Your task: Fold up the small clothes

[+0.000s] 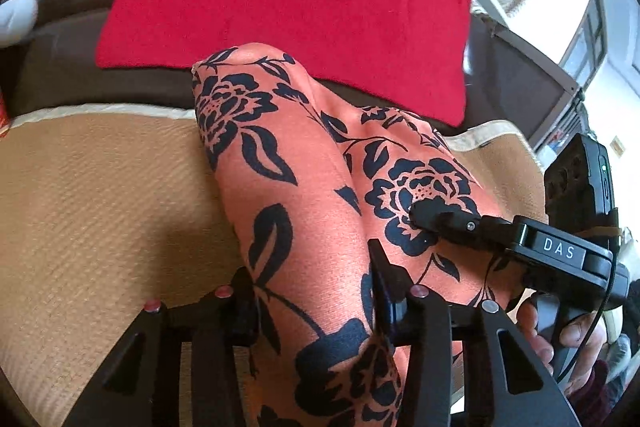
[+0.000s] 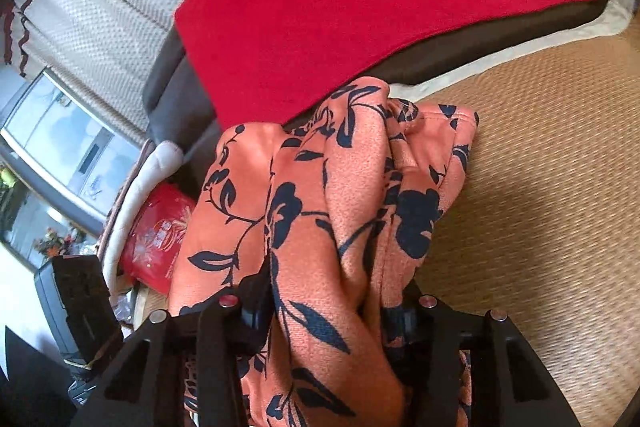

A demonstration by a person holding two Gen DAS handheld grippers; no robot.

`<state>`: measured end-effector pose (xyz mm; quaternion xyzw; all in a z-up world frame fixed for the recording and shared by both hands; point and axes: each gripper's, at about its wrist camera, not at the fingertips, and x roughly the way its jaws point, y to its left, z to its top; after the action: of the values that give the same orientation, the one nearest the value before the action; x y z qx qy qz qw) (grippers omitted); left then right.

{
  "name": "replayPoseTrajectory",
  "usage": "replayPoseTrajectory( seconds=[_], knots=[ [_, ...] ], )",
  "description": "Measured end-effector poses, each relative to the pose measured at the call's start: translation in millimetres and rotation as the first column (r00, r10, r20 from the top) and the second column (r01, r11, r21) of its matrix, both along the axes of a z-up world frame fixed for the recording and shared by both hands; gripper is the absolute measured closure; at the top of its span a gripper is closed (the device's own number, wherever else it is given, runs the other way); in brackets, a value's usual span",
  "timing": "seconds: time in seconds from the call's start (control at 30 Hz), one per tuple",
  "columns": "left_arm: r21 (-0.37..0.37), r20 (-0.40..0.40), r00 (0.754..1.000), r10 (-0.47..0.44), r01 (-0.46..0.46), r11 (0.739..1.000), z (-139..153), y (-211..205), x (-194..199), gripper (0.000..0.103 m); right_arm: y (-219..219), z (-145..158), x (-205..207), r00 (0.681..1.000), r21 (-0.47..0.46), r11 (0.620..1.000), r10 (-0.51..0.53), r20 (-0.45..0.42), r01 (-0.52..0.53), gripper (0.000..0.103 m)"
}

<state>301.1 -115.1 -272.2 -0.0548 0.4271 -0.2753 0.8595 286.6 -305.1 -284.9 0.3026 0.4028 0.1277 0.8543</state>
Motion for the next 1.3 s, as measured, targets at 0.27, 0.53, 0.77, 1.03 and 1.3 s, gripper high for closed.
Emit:
replayPoseTrajectory(
  seconds=[0.27, 0.53, 0.77, 1.03, 1.3],
  knots=[
    [0.106, -0.185, 0.979, 0.086, -0.067, 0.992, -42.2, 15.9, 20.9, 0.044, 24.4, -43.5, 18.3, 0.976, -0.056, 0.998, 0.011, -0.217, -0.024, 0.043],
    [0.137, -0.001, 0.989, 0.148, -0.146, 0.980, -6.8, 42.2, -15.1, 0.042, 25.9, 13.6, -33.8, 0.998, -0.233, 0.971, -0.056, -0.002, 0.054, 0.042],
    [0.397, 0.104, 0.969, 0.225, -0.248, 0.884, -21.3, 27.2, -36.3, 0.013, 40.3, -28.2, -50.4, 0.983, -0.249, 0.967, -0.002, -0.182, -0.045, 0.042],
    [0.401, 0.265, 0.951, 0.162, -0.261, 0.878, 42.9, 39.3, -101.6, 0.013, 19.8, 24.9, -96.7, 0.995, -0.281, 0.958, -0.077, -0.058, 0.058, 0.042],
    [0.293, 0.434, 0.863, 0.257, -0.405, 0.866, 132.6, 55.0, -160.7, 0.003, 15.2, 126.3, -161.0, 0.978, -0.410, 0.890, -0.161, 0.133, 0.202, 0.032]
  ],
)
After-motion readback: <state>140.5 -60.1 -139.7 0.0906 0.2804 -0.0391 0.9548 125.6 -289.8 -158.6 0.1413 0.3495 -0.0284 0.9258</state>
